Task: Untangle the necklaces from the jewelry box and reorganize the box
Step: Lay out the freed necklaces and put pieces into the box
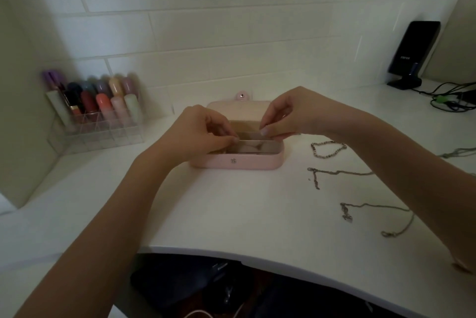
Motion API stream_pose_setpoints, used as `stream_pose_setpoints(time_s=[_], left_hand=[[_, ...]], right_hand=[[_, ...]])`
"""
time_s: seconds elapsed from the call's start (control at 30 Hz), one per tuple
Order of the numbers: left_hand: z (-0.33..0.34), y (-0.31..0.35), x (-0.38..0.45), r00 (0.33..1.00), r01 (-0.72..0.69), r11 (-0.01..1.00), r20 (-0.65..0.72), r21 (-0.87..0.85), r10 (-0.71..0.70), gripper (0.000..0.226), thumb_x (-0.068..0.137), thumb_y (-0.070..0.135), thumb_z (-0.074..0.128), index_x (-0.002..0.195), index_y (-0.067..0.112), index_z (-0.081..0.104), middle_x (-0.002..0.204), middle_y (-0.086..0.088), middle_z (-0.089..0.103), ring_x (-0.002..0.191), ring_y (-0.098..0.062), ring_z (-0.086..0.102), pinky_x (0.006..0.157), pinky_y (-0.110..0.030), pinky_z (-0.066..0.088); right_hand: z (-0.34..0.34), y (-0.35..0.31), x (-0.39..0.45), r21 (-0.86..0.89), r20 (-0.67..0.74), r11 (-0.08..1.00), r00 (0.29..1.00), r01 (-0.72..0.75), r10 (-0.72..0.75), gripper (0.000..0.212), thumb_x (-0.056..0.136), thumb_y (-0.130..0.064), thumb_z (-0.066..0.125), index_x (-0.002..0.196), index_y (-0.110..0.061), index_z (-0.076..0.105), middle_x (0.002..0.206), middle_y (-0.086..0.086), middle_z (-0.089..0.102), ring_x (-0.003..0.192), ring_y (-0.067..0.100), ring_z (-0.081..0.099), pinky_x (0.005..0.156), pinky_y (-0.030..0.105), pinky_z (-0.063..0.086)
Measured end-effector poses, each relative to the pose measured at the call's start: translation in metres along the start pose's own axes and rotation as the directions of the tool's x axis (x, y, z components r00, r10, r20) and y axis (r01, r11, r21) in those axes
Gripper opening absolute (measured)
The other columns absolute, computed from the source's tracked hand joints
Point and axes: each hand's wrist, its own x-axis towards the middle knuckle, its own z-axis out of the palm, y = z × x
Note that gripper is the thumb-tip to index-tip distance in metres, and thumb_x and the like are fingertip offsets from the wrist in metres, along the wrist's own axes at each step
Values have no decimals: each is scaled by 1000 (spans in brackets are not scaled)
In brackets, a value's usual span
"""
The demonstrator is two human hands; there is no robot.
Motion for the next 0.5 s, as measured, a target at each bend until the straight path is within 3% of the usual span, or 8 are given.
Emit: stream_pose_setpoints(time_s=[0.17, 0.3, 0.4, 0.5], left_hand=[[3, 1, 0, 1000, -30, 994, 5, 101, 29, 13, 72, 13, 77, 66, 24, 74, 51, 23, 59, 51, 3, 50, 54, -7, 36], [4, 1, 0, 998, -50, 995, -30, 83, 53, 12, 76, 15, 76, 65, 16, 73, 51, 13, 59, 47, 1, 47, 50, -9, 33], [10, 3, 1, 993, -86, 996, -79, 28, 88, 35, 78, 38, 65, 65, 6, 70, 58, -5, 61, 51, -5, 46, 52, -18, 34], [18, 7, -1, 987, -128, 990, -95, 56, 133, 45, 71, 50, 50, 63, 9, 66, 57, 3, 56, 57, -8, 46, 60, -28, 39]], right_hand=[[5, 1, 2, -122, 54, 992, 999, 9, -2, 11, 76, -6, 77, 86, -9, 75, 72, 6, 69, 54, 2, 57, 52, 10, 45], [5, 5, 4, -263, 43, 965, 999, 12, -1, 16, 76, -9, 75, 82, -24, 76, 71, -5, 66, 52, -4, 48, 47, 5, 33], [-7, 6, 4, -272, 37, 962, 999, -24, 35, 21, 77, -6, 74, 89, -22, 74, 89, 1, 70, 62, 3, 52, 49, 8, 39], [-27, 7, -5, -201, 57, 978, 996, -62, 75, 22, 77, -10, 76, 97, -21, 73, 94, -2, 74, 70, 0, 62, 54, 10, 46]])
